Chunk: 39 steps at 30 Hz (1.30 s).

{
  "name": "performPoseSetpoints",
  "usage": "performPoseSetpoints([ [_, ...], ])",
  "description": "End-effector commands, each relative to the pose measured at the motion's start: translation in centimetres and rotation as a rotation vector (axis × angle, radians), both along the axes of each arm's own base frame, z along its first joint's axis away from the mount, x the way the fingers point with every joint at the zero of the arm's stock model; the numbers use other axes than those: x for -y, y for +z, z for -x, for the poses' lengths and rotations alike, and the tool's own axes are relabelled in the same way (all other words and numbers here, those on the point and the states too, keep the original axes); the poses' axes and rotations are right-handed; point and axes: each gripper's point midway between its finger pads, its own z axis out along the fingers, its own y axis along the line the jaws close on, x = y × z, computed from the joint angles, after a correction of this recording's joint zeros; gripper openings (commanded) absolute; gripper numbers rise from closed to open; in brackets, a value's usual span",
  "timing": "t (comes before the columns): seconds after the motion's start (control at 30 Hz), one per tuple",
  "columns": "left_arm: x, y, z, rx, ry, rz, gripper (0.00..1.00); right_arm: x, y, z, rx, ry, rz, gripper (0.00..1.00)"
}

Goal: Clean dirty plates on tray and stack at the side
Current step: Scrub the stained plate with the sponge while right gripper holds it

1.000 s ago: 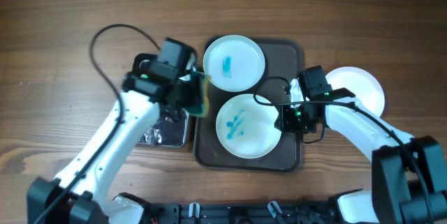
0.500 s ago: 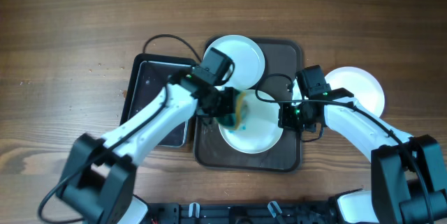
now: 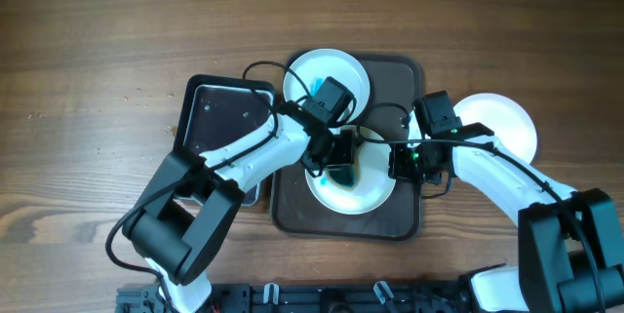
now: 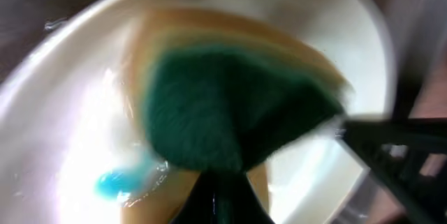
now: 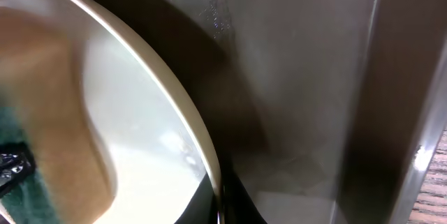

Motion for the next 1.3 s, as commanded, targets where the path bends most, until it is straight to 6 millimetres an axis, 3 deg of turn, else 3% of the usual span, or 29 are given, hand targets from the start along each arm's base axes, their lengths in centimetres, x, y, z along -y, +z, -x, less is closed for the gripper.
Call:
performPoseSetpoints([
  [0.0,-6.3,-2.3,-0.2,0.032,0.062,-0.331,0.04,1.5,-0.7,-0.4,0.009,-0.027,0.09,0.04],
  [0.1,-10.2,-1.4,-1.1,0.086,0.095,-0.526,0.04,1.5,-0.7,-0.4,0.01,-0.027,0.09,0.04],
  [0.17,-11.7,-0.9,-1.6,0.121,0.112,-0.61,0.04,1.5,-0.7,-0.4,0.009,-0.028,0.09,0.04],
  [0.33,-11.2,-1.0,-1.5,0.114,0.108,-0.589,0.04,1.5,-0.7,-0.4,0.009,-0.029,0.09,0.04],
  [0.47,-5.6,-1.3,-0.3,0.038,0.06,-0.333,0.04,1.5,-0.7,-0.4,0.009,-0.03,0.09,0.04],
  [0.63,2.2,0.1,1.4,0.009,-0.049,-0.022,0.04,1.5,-0.7,-0.4,0.008,-0.03,0.09,0.04],
  [0.73,5.1,0.4,2.7,0.013,-0.103,0.052,0.04,1.5,-0.7,-0.4,0.008,-0.029,0.09,0.04],
  [0.93,7.6,-0.6,4.8,-0.046,-0.13,0.106,0.04,1.5,-0.7,-0.4,0.008,-0.029,0.09,0.04],
  [1.1,6.4,-1.5,4.8,-0.049,-0.111,0.036,0.04,1.5,-0.7,-0.4,0.009,-0.03,0.09,0.04],
  [1.27,0.2,-3.2,3.1,0.026,-0.03,-0.258,0.04,1.5,-0.7,-0.4,0.009,-0.029,0.09,0.05],
])
